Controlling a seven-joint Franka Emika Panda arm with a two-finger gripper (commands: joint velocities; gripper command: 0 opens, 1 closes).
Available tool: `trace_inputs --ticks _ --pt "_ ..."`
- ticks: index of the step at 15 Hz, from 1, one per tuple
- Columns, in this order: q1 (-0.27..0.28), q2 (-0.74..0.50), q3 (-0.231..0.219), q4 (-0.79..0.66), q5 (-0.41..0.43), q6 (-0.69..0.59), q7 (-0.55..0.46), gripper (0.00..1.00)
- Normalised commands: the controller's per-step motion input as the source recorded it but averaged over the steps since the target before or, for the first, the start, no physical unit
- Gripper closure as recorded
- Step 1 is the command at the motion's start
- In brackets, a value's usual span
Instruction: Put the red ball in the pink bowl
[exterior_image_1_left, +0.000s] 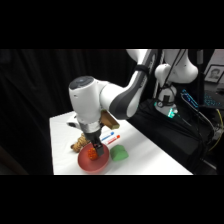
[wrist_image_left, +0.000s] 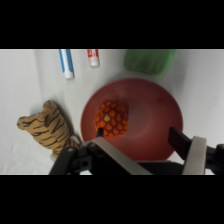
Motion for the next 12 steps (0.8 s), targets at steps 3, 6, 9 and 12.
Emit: trace_inputs --ticks 3,6,9,12 --pt "-0.049 -0.31 0.112 0.09 0.045 -0.48 -0.05 0.0" --pt "-0.06 -0.32 0.104 0.12 0.062 -0.52 -0.03 0.0" --pt "-0.071 -0.22 0.099 0.19 0.077 -0.47 0.01 0.0" --pt "-0.094 -0.07 0.099 0.27 0.101 -0.41 0.0 0.0"
